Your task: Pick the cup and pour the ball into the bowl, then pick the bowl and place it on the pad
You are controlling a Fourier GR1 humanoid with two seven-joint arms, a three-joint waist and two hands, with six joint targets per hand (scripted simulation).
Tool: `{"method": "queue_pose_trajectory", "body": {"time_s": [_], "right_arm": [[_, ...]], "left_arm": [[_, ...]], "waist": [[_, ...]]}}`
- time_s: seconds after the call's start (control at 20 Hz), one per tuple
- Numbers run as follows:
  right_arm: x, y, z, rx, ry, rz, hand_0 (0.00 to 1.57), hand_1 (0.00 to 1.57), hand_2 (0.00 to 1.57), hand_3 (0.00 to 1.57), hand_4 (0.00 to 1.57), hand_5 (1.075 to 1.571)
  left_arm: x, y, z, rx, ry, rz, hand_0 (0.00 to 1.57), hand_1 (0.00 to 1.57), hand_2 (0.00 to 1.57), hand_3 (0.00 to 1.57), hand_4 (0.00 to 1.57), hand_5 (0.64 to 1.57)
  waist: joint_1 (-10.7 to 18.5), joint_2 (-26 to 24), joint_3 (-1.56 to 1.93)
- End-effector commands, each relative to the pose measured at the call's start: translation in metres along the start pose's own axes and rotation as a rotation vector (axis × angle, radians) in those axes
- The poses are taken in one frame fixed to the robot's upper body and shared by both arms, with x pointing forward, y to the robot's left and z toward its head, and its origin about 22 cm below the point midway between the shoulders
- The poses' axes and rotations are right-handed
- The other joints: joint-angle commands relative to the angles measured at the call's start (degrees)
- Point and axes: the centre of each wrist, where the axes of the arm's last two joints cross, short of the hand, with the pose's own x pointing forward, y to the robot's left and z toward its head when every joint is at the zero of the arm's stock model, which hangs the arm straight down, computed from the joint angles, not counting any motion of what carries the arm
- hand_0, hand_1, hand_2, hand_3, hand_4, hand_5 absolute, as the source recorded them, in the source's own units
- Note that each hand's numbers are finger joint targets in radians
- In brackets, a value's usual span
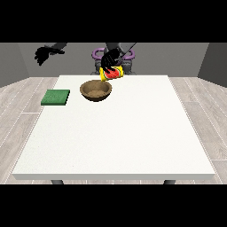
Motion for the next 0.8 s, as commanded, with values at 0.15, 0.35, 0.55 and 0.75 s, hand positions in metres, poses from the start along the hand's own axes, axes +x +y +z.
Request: {"method": "queue_pose_trajectory", "body": {"time_s": [0.15, 0.35, 0.55, 0.75], "right_arm": [[-0.004, 0.002, 0.003, 0.013, -0.021, 0.001, 0.0, 0.0, 0.0, 0.0, 0.0, 1.571], [-0.005, -0.002, 0.004, -0.019, 0.07, -0.008, 0.0, 0.0, 0.0, 0.0, 0.0, 1.569], [-0.009, 0.003, 0.002, -0.092, 0.081, -0.026, 0.0, 0.0, 0.0, 0.0, 0.22, 1.565], [-0.016, 0.002, 0.014, -0.117, 0.1, -0.024, 0.0, 0.0, 0.0, 0.0, 0.25, 1.567]], "left_arm": [[0.009, 0.009, -0.004, -0.019, -0.082, -0.259, 1.45, 1.45, 1.57, 1.57, 1.53, 1.137], [0.008, 0.024, -0.008, -0.006, -0.148, -0.247, 1.45, 1.45, 1.57, 1.57, 1.53, 1.134], [-0.018, 0.028, -0.009, 0.055, 0.177, 0.343, 1.5, 1.5, 1.57, 1.57, 1.57, 1.092], [-0.041, 0.009, 0.001, 0.054, 0.425, 0.779, 1.24, 1.24, 1.54, 1.43, 1.51, 1.196]], "waist": [[-0.27, 0.77, -0.08], [2.07, -1.77, -0.1], [7.09, -0.13, -0.61], [8.71, -0.39, -0.83]]}}
